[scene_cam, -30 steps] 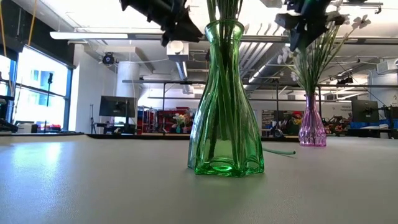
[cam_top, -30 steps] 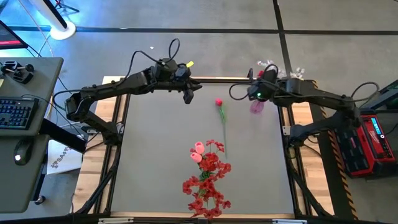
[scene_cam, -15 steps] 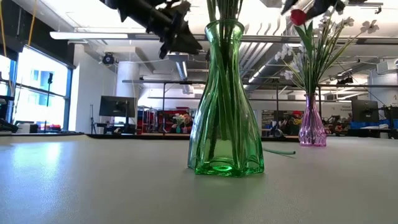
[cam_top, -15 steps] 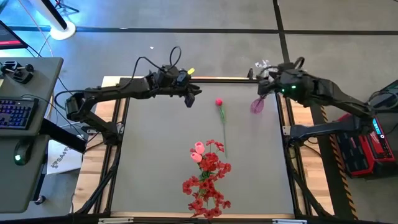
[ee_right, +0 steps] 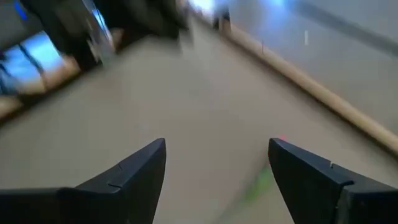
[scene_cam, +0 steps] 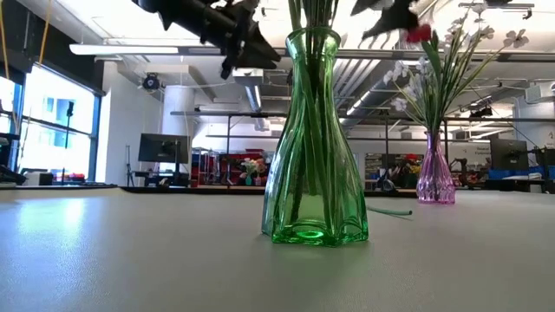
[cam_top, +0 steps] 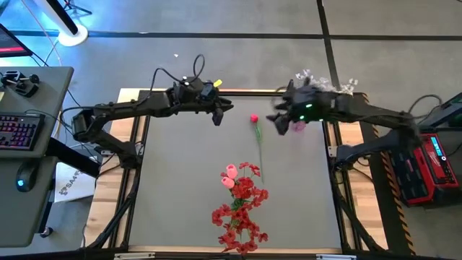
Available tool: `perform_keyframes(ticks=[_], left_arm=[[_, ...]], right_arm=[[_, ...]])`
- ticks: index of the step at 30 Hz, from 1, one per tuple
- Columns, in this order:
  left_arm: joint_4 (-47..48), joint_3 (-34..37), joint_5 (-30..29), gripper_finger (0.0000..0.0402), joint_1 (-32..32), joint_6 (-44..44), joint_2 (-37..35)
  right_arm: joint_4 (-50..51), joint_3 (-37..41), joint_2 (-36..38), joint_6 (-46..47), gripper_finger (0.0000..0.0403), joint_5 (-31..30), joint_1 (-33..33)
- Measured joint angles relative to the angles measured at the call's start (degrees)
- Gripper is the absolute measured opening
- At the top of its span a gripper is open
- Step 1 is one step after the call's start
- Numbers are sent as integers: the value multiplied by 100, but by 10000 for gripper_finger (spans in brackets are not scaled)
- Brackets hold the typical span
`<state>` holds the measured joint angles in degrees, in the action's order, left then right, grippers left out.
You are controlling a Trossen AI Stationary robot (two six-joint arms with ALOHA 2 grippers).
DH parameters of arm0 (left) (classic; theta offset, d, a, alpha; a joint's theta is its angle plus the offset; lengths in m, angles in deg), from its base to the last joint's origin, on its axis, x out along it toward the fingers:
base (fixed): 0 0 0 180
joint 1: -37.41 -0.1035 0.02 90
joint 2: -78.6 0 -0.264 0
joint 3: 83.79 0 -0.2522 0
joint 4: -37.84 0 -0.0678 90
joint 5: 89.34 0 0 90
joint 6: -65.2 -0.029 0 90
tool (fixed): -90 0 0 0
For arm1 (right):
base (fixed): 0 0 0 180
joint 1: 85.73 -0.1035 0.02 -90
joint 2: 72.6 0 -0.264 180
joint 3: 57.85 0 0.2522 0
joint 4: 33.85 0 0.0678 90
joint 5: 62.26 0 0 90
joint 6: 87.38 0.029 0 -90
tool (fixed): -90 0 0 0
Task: Sort flowers into vase by color
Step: Put the red flower into the purple vase
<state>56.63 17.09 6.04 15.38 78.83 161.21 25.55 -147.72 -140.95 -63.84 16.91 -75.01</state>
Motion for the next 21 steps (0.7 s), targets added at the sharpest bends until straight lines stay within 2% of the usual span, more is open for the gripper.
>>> perform_keyframes(ticks=[4, 12, 17, 21], left_arm=[[23, 0, -8, 90, -27, -131, -237], [303, -2, -70, 90, -45, -133, -512], [419, -2, -74, 90, -45, -133, -512], [420, -2, -72, 90, -45, -129, -512]], right_arm=[[465, 0, -560, 57, 263, 11, 0], [578, 0, -1361, 222, 255, -272, -75], [588, 0, -1400, 218, 248, -547, -332], [576, 2, -1147, 334, 247, -798, -610]])
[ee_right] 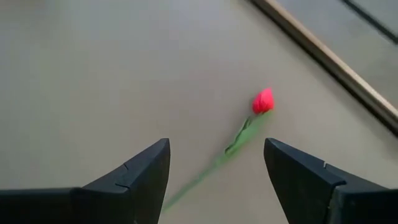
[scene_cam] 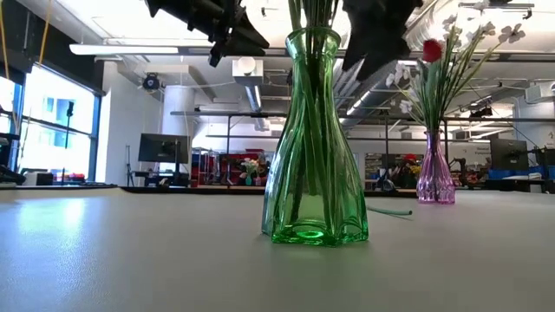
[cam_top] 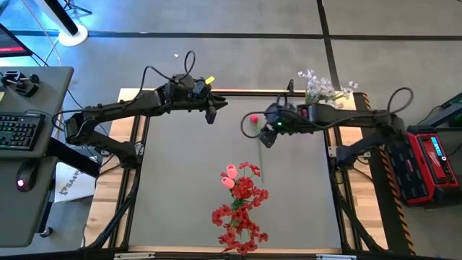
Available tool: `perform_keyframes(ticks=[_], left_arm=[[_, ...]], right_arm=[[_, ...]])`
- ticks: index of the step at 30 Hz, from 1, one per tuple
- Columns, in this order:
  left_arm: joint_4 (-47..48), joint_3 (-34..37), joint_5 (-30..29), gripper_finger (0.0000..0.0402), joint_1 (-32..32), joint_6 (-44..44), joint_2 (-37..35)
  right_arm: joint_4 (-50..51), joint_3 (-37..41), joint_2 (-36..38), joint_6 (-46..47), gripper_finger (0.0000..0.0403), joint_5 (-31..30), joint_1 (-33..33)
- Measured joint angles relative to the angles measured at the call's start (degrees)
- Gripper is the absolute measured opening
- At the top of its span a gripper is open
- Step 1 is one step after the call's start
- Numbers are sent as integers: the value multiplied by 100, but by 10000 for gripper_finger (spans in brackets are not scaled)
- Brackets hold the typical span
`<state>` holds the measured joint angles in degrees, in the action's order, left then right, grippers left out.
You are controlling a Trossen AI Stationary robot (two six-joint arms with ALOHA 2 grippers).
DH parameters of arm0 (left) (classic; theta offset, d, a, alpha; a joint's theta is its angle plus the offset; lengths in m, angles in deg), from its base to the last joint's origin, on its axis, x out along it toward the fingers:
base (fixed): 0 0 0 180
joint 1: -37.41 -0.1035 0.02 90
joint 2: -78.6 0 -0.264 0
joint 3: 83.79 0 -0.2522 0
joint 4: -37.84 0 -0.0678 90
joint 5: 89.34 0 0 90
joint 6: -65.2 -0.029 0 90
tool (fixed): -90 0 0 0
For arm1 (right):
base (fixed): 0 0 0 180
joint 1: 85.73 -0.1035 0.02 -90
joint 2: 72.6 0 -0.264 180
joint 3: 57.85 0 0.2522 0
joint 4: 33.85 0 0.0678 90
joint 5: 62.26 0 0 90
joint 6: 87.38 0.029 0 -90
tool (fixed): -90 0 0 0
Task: Sort flowers into vase by color
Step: Put the red flower into the purple vase
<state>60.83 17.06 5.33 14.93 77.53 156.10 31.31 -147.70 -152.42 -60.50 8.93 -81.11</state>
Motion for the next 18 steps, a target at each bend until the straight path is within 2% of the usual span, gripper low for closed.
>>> perform_keyframes(ticks=[8, 14, 18], left_arm=[[9, 0, -66, 90, 54, 226, 36], [9, 0, -302, 90, 313, 305, 38], [51, 0, -548, 90, 542, 350, 39]], right_arm=[[-96, -2, 786, 745, 248, -140, -446], [-102, -2, 810, 906, 247, -375, -1196], [650, 2, 652, 1378, 247, -654, -1452]])
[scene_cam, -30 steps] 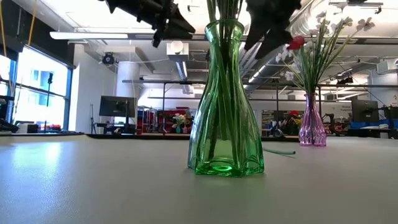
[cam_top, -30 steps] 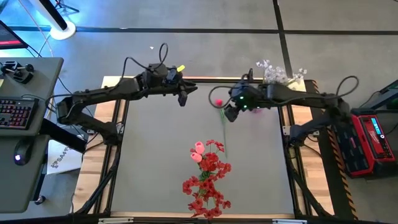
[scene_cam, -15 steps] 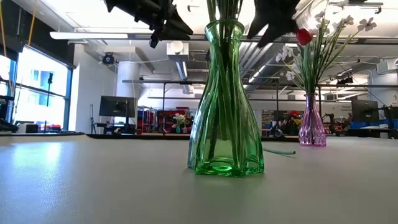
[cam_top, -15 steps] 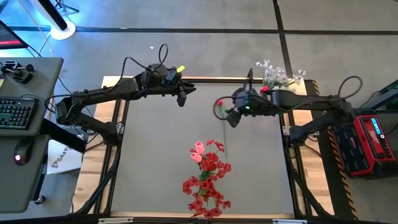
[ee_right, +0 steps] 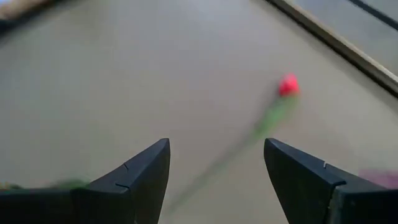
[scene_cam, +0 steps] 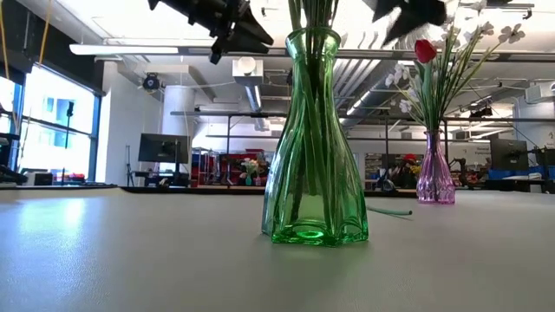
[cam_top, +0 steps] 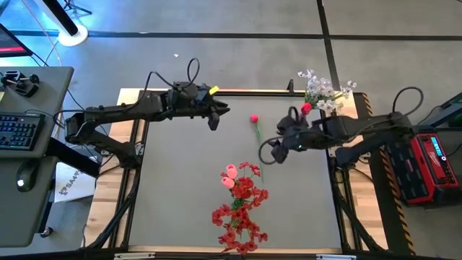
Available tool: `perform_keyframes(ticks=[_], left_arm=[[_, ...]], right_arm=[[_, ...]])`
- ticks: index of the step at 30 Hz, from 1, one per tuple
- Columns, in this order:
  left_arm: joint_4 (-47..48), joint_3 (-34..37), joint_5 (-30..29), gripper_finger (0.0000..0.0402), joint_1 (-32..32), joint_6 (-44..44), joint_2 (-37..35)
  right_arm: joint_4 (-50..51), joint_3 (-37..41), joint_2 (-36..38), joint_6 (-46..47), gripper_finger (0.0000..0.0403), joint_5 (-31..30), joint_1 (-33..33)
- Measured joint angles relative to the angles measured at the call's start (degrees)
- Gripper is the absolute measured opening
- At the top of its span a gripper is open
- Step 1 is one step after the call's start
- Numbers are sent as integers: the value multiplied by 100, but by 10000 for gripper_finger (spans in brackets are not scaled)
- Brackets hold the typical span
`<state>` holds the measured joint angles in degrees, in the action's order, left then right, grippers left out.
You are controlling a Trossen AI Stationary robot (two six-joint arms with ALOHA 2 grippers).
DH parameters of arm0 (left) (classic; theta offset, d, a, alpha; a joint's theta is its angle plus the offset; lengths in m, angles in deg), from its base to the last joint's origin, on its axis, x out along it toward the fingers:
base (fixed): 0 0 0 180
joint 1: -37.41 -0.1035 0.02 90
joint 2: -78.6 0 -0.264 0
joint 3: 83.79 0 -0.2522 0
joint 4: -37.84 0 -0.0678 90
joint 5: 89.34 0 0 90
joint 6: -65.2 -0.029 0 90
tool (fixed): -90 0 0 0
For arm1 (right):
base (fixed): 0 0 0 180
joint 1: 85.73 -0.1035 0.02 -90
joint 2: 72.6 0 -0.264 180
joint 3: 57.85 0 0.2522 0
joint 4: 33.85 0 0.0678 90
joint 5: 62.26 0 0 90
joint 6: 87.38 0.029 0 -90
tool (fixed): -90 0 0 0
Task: Sort flowers into vase by color
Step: Put the red flower into the purple vase
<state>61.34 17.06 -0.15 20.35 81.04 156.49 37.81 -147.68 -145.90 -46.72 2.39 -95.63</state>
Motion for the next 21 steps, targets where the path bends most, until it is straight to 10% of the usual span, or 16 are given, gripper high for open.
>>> perform_keyframes(ticks=[21], left_arm=[[1354, -1, -1800, 90, 1509, 600, -37]], right_arm=[[1702, 24, -1258, 2801, 247, 208, -930]])
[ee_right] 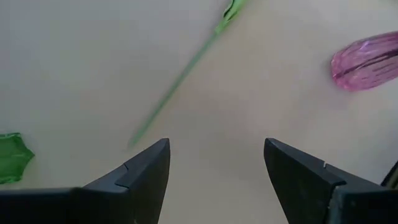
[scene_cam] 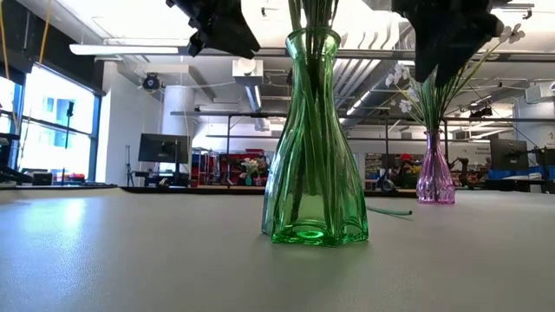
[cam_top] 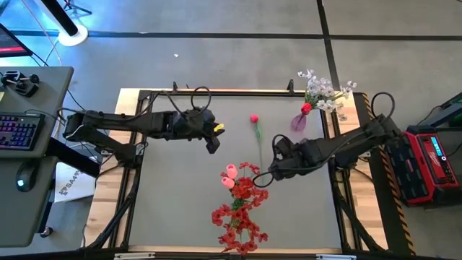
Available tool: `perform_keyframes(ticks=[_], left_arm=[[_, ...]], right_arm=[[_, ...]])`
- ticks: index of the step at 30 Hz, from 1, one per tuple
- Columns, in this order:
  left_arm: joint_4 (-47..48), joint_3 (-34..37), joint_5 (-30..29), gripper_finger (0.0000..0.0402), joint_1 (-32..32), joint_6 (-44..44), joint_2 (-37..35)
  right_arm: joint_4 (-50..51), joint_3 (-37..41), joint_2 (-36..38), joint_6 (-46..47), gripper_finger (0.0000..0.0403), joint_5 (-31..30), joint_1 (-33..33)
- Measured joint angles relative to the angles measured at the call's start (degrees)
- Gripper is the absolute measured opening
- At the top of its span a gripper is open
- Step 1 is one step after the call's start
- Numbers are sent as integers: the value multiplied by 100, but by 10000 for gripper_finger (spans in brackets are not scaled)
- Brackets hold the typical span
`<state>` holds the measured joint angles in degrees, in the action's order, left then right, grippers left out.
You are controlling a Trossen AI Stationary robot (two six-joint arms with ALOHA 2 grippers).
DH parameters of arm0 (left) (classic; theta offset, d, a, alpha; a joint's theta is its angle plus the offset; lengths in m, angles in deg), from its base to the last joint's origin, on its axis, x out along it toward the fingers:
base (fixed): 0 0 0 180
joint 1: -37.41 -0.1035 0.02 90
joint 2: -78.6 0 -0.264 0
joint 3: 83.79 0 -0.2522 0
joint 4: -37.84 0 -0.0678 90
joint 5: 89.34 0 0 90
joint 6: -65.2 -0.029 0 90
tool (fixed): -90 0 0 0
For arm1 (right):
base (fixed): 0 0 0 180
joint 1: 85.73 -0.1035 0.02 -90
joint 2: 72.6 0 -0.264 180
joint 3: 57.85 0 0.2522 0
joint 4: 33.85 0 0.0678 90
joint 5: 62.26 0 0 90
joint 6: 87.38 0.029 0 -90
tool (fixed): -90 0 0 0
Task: Sort flowers into vase by color
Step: Put the red flower into the purple vase
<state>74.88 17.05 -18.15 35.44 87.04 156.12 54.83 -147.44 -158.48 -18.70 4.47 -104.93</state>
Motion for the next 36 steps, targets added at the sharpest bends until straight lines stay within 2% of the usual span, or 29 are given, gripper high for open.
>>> perform_keyframes(ticks=[5, 9, 11, 16, 18, 22, 26, 28, 32, 36], left_arm=[[64, -1, -231, 90, 104, 58, -26], [148, -1, -296, 90, 40, 41, -76], [158, -1, -277, 90, -51, -24, -98], [275, -3, -205, 90, -345, 88, -110], [496, -3, -225, 90, -458, 300, -109], [1107, -3, -219, 90, -633, 574, -109], [1502, -3, -199, 90, -779, 607, -109], [1627, -3, -199, 90, -840, 608, -109], [1815, -1, -153, 90, -934, 602, -132], [1944, -1, -136, 90, -996, 552, -138]], right_arm=[[-788, 704, 301, 466, 247, 360, -102], [-1637, 1532, 834, 738, 247, 49, -16], [-2403, 2055, 1037, 509, 247, 47, 351], [-4974, 3336, 1089, -415, 247, 774, 1444], [-5642, 3607, 979, -749, 247, 699, 1796], [-6191, 3734, 636, -1354, 247, 752, 2533], [-6833, 3572, 158, -1964, 247, 1145, 3072], [-6820, 3457, -131, -2098, 247, 1178, 3297], [-6985, 3383, -628, -2241, 243, 1396, 3618], [-7312, 3372, -979, -2351, 217, 1679, 3762]])
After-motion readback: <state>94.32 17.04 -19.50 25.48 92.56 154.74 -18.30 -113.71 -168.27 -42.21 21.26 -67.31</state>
